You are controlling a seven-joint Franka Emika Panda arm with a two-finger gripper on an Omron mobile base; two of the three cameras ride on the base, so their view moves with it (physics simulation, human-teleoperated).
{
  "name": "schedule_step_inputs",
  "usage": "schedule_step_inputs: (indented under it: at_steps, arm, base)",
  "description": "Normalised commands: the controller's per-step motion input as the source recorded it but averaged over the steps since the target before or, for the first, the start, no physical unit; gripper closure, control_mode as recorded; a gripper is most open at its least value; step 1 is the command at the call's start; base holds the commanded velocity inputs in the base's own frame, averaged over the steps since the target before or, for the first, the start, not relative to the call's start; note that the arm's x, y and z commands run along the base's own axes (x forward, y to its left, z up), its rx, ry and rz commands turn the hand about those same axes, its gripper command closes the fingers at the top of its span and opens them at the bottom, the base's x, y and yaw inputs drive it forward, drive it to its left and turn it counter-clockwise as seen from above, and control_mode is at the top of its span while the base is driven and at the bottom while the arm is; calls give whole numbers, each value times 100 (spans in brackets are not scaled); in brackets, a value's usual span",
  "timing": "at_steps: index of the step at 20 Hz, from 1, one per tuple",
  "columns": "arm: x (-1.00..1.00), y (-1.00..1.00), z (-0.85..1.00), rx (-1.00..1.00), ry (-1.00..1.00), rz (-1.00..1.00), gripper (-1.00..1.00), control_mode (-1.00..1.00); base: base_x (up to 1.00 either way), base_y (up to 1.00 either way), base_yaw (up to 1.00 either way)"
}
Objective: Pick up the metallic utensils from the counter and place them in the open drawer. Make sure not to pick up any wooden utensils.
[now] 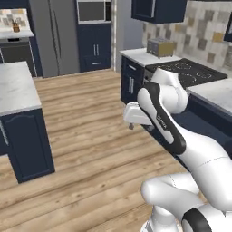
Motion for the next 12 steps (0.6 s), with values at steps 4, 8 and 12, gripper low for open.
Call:
schedule_step_inputs:
  at_steps: [4, 8, 12]
  arm:
    - [0, 0, 0, 0, 0, 0, -100, 100]
    - [0, 0, 0, 0, 0, 0, -100, 100]
    - [0, 0, 0, 0, 0, 0, -100, 100]
  base:
    - [74, 100, 0]
    - [100, 100, 0]
    - [100, 100, 0]
